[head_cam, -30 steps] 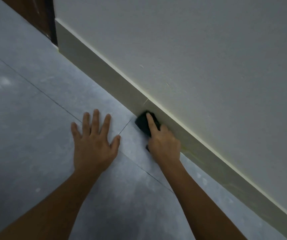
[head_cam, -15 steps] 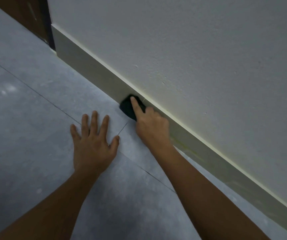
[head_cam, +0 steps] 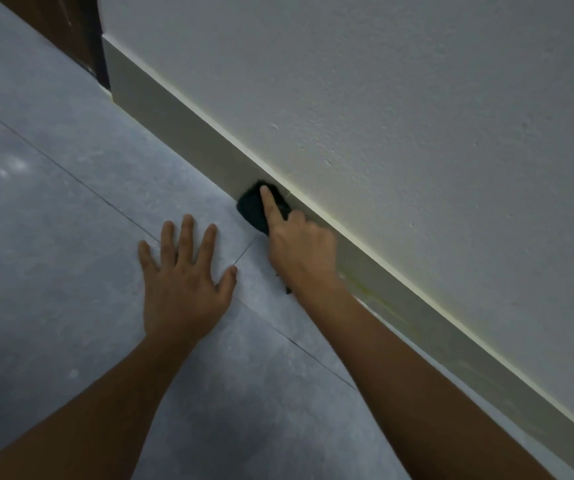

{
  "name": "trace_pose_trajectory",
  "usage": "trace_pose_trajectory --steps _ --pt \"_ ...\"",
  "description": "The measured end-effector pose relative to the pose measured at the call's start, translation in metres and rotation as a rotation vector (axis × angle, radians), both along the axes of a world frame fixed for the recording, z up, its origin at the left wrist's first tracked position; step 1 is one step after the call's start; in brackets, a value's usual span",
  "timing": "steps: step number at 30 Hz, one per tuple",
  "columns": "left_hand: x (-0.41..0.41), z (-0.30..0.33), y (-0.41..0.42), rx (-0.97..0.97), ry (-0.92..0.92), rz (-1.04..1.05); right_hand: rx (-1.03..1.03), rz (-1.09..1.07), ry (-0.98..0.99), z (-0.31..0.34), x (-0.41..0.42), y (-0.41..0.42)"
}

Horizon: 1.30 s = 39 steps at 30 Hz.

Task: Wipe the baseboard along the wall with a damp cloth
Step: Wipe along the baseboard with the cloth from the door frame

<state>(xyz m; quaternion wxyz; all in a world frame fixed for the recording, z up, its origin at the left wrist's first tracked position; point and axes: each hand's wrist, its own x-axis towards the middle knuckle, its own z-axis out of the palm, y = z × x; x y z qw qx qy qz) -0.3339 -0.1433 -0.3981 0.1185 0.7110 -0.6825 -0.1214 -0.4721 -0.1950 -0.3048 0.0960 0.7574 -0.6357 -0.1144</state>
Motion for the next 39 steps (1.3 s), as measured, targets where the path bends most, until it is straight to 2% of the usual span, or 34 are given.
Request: trace_pose_trajectory --steps 3,7,10,14,17,22,24,27,29,36,39 --pt "0.000 0.002 -0.002 0.012 -0.005 -0.006 0.070 -0.023 0.023 -0.023 0.003 0.001" --pt "0.001 0.002 -0.004 0.013 -0.014 -0.011 0.179 -0.074 0.064 -0.030 -0.035 0.025" --pt "0.004 0.002 -0.002 0.016 -0.016 -0.013 0.156 -0.121 0.096 -0.012 -0.059 0.045" --pt "0.001 0.005 0.000 0.034 -0.024 -0.021 0.024 -0.107 0.024 0.000 -0.056 0.042" --pt "0.002 0.006 0.002 0.022 -0.011 -0.024 0.066 -0.090 0.019 -0.015 -0.045 0.038" --pt "0.003 0.002 0.006 0.037 -0.030 -0.026 0.158 -0.196 -0.007 -0.028 -0.070 0.067" --pt "0.001 0.005 0.002 0.040 -0.031 -0.028 0.102 -0.165 0.029 -0.019 -0.082 0.069" --pt "-0.021 0.010 0.001 0.006 -0.023 -0.102 -0.187 -0.061 0.034 -0.008 -0.074 0.056" --pt "-0.044 0.010 0.009 0.014 -0.001 -0.157 -0.105 -0.026 0.022 -0.013 -0.062 0.049" --pt "-0.062 0.002 0.022 0.007 -0.057 -0.122 0.141 -0.174 0.013 -0.028 -0.090 0.072" --pt "-0.065 0.003 0.022 0.018 -0.058 -0.117 0.130 -0.224 0.016 -0.008 -0.097 0.080"
